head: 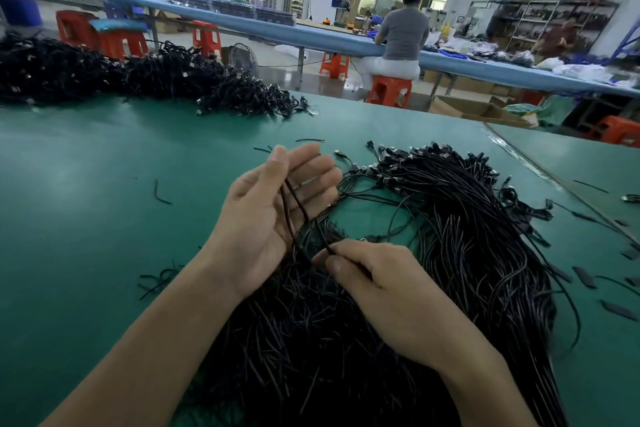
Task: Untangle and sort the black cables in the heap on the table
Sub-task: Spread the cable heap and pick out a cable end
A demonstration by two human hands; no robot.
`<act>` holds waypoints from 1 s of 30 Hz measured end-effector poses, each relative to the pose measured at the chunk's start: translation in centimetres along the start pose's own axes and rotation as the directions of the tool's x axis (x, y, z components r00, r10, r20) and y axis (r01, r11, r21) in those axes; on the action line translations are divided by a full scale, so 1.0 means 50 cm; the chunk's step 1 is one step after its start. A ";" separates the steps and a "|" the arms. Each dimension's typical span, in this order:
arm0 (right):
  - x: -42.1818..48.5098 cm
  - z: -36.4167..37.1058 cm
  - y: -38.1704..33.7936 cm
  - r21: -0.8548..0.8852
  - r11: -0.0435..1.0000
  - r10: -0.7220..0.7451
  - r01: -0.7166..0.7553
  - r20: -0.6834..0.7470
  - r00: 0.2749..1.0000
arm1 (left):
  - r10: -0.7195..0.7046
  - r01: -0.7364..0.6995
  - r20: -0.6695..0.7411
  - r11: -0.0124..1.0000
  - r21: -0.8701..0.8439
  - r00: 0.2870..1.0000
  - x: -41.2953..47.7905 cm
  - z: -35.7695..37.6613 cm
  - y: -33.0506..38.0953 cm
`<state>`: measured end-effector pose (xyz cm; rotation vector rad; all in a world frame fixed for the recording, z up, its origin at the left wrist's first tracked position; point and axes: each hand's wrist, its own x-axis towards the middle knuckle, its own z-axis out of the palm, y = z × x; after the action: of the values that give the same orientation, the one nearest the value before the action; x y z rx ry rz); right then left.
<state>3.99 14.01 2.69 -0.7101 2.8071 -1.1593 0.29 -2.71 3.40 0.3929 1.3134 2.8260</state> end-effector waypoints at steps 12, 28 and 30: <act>-0.016 -0.055 -0.010 0.167 0.968 -0.124 0.185 -0.323 0.938 | -0.383 0.131 0.148 0.613 0.779 0.912 -0.033 0.022 -0.019; -0.012 -0.016 -0.016 -0.047 0.999 -0.012 0.015 0.061 0.998 | 0.018 -0.012 -0.034 0.988 0.151 0.999 -0.006 0.006 -0.008; -0.016 -0.024 -0.018 -0.078 0.996 -0.030 0.033 0.043 0.999 | 0.075 -0.050 -0.033 0.871 0.489 0.997 -0.011 0.005 -0.021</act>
<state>4.82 14.58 4.07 -0.7776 2.8302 -1.0312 0.75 -1.91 2.66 0.3679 2.0648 2.5268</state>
